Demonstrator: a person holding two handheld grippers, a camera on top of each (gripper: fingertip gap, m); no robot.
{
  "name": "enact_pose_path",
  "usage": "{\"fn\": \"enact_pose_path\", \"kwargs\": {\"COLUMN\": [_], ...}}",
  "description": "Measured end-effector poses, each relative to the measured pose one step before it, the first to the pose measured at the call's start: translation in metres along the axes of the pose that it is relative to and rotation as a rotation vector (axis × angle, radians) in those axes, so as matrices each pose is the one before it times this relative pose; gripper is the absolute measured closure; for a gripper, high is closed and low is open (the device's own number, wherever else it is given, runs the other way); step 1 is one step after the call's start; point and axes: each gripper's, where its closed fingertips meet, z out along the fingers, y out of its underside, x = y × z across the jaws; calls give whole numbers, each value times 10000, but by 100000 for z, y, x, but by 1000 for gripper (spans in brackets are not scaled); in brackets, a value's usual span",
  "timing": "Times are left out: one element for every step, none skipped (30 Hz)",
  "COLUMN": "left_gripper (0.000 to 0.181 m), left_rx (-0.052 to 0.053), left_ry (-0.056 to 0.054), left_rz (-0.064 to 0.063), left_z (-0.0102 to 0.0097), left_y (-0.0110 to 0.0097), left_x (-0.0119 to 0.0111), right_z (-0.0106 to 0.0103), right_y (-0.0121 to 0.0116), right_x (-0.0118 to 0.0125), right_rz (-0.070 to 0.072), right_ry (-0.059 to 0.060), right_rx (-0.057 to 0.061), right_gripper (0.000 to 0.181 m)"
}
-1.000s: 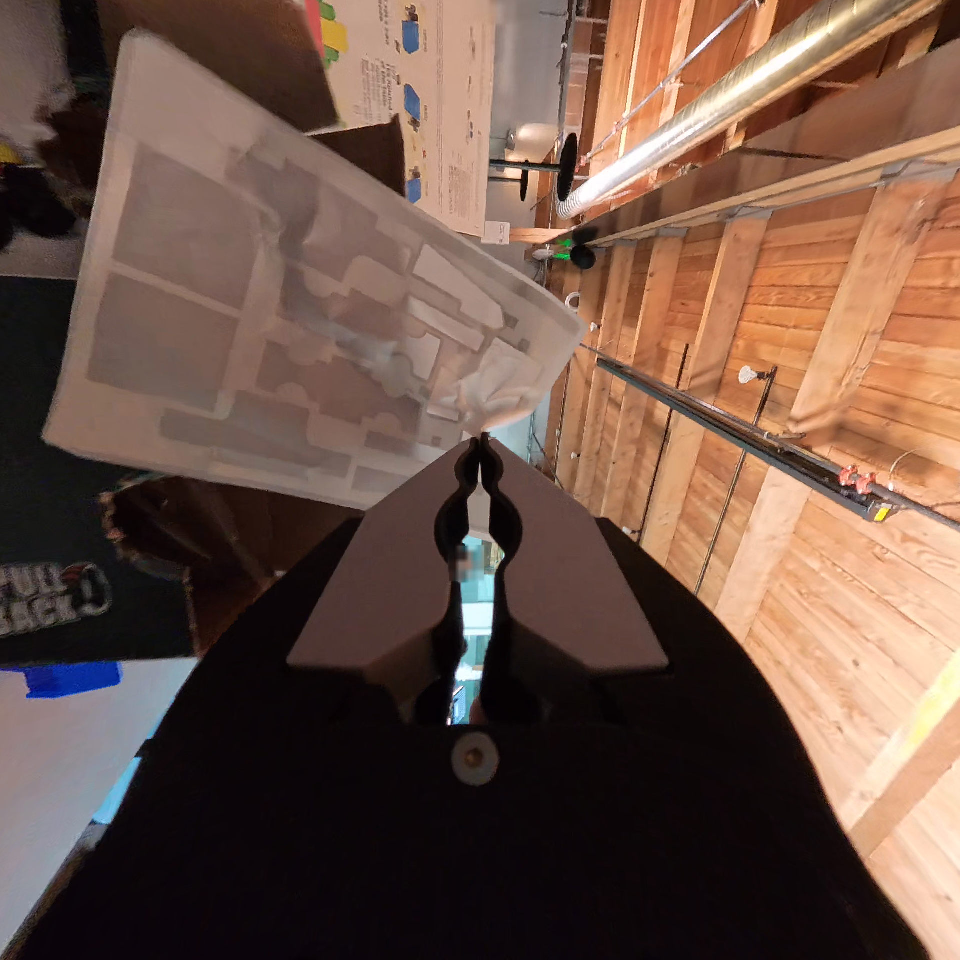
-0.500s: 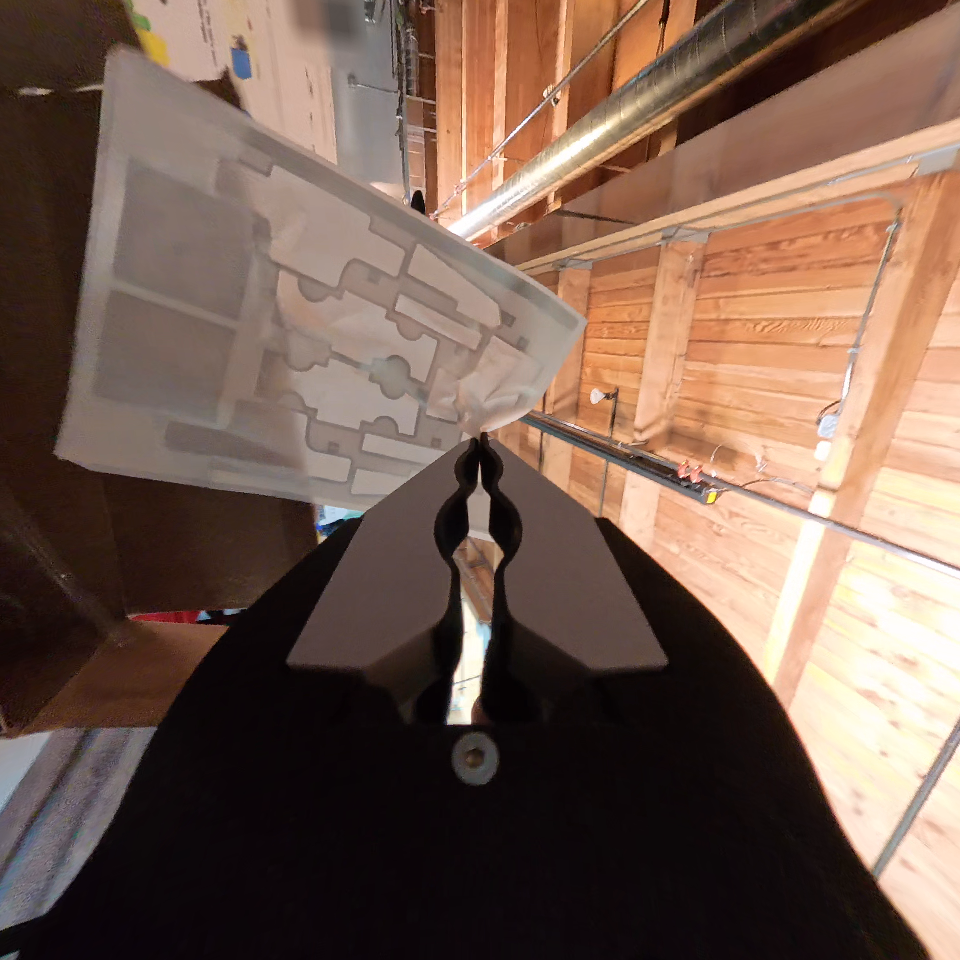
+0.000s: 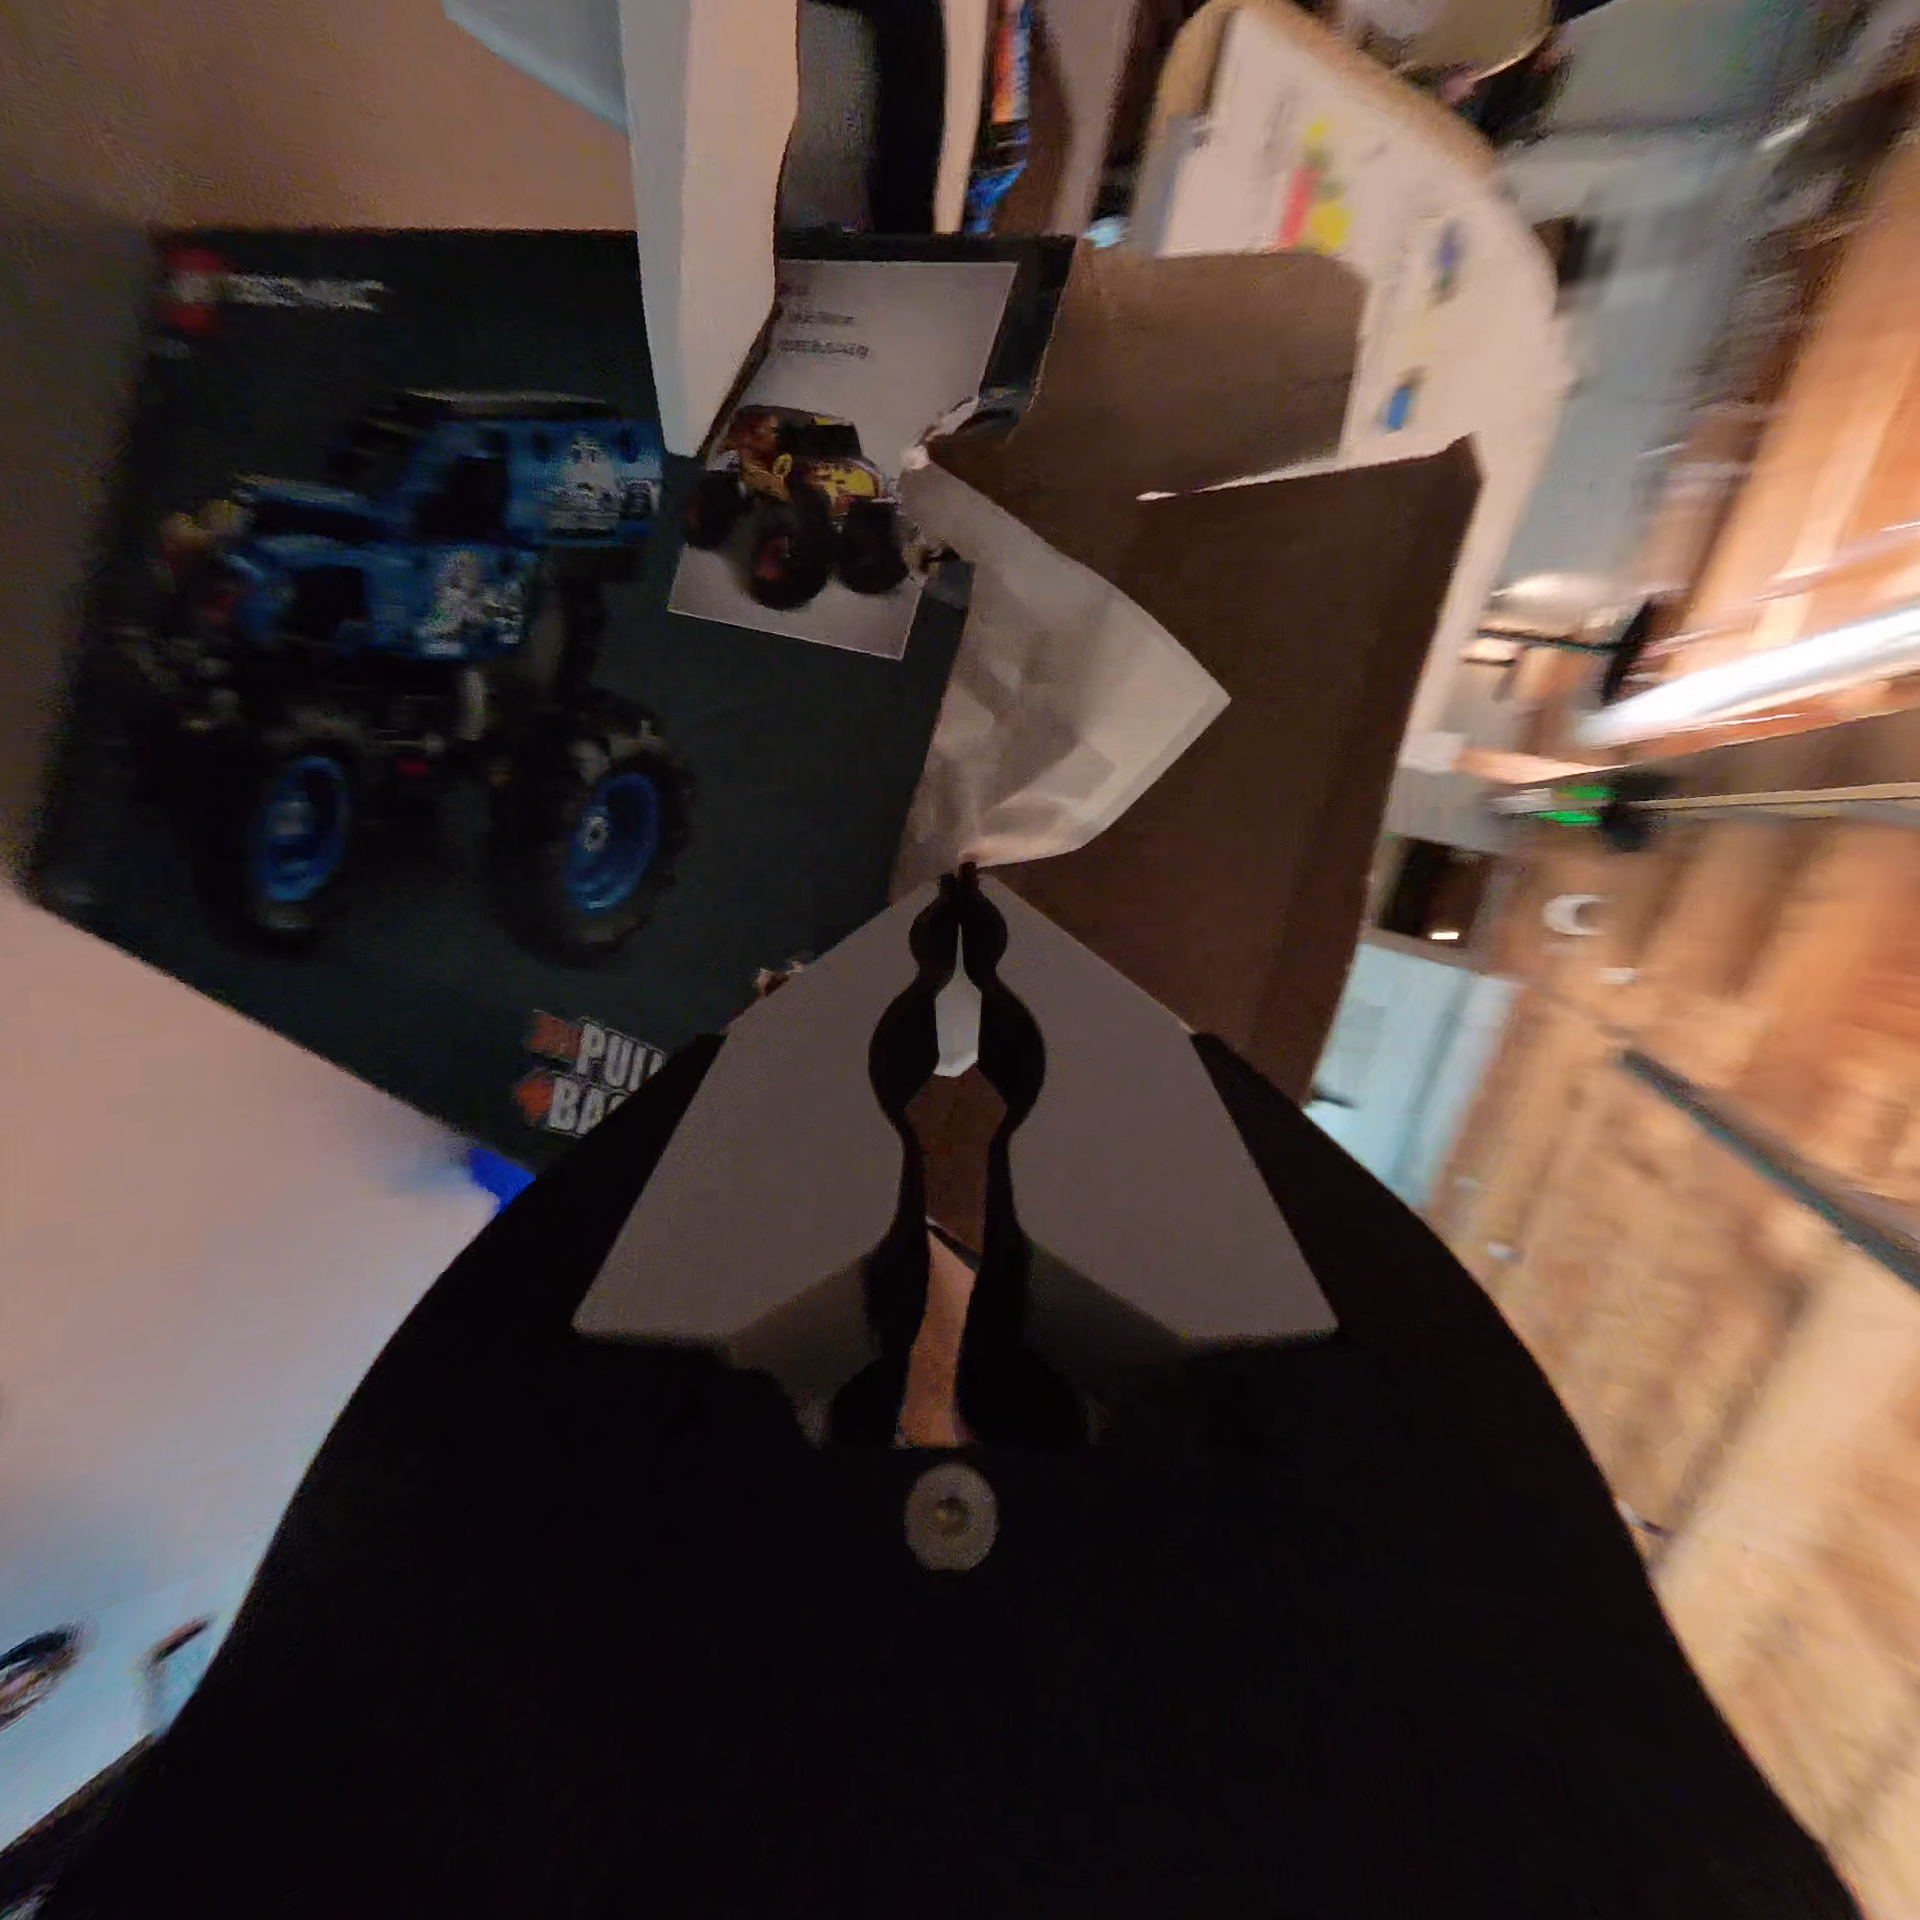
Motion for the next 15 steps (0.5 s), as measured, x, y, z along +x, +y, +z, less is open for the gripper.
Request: {"fn": "enact_pose_path", "kwargs": {"left_gripper": [92,90,90,90,90,91,92,91,89,90,89,85,81,77,76], "left_rx": [-74,-92,-29,12,2,-7,12,29,-25,-43,-69,-123,-155,-111,-29], "left_ry": [-25,-72,-1,58,53,24,11,82,116,-9,169,181,229,317,292], "left_rz": [88,114,99,13,-9,24,36,42,4,70,173,127,56,10,21], "left_z": [158,134,85,51,32,-24,-31,-75,-50,-44,-22,37,80,113,95], "left_y": [-112,-26,-65,-100,-49,-28,-30,-46,9,61,119,204,247,204,144], "left_x": [17,-62,34,112,67,19,10,102,159,-77,184,156,80,67,-93], "right_z": [297,278,348,423,426,383,365,434,376,152,-118,-331,-497,-572,-590], "right_y": [-200,-309,-242,-242,-170,-280,-457,-225,184,331,255,70,-61,30,99], "right_x": [-31,0,-41,-136,-191,-360,-781,-588,113,495,345,305,408,471,391], "right_rz": [182,165,263,329,257,268,463,548,262,-35,-58,42,107,103,63], "right_ry": [-491,-483,-561,-602,-558,-594,-891,-823,-293,112,125,134,217,256,215], "right_rx": [177,211,141,92,-39,-2,112,-31,-260,-284,-175,-41,80,86,64], "right_gripper": [181,181,181,181,181,181,181,180,175,173,169,163,155,148,144]}}
